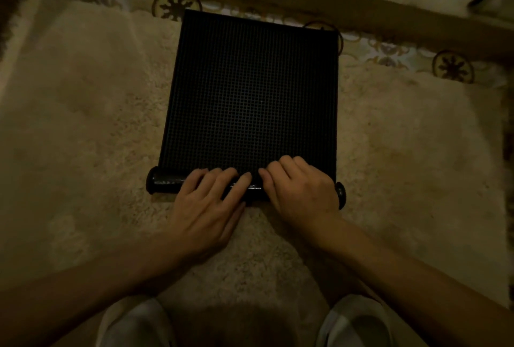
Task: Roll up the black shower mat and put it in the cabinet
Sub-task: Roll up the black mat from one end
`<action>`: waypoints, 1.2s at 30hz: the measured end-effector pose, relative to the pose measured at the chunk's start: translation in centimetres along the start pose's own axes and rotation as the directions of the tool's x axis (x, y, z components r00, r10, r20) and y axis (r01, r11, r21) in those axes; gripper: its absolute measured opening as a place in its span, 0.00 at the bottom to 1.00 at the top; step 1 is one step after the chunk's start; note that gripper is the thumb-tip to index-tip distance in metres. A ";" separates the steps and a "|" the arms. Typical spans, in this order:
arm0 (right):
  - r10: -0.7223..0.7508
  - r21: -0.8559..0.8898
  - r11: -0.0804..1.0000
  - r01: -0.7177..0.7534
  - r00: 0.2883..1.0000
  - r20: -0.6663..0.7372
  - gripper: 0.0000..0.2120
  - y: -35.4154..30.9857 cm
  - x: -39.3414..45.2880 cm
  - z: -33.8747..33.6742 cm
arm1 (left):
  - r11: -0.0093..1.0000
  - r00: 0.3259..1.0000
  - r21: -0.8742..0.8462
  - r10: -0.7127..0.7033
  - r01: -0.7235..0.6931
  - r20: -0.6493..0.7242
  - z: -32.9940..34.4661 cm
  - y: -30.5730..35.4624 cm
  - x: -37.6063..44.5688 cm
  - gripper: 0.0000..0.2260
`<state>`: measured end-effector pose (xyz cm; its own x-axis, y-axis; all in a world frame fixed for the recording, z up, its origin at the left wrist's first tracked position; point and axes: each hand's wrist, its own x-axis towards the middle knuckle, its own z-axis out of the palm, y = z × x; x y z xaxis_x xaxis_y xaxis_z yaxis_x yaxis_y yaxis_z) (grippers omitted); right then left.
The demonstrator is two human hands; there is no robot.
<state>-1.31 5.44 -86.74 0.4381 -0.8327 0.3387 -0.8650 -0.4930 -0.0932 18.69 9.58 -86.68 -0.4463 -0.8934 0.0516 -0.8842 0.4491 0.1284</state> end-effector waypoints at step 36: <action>0.161 -0.041 0.986 -0.161 0.987 -0.006 0.15 0.1 1.7 1.2 | 0.990 0.975 0.126 0.093 -0.068 -0.202 0.0 -3.3 6.2 0.14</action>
<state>-0.35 3.66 -87.29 0.2918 -0.8995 0.3253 -0.9334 -0.3420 -0.1083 18.80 2.58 -86.81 -0.4893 -0.8318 0.2620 -0.8621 0.5068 -0.0008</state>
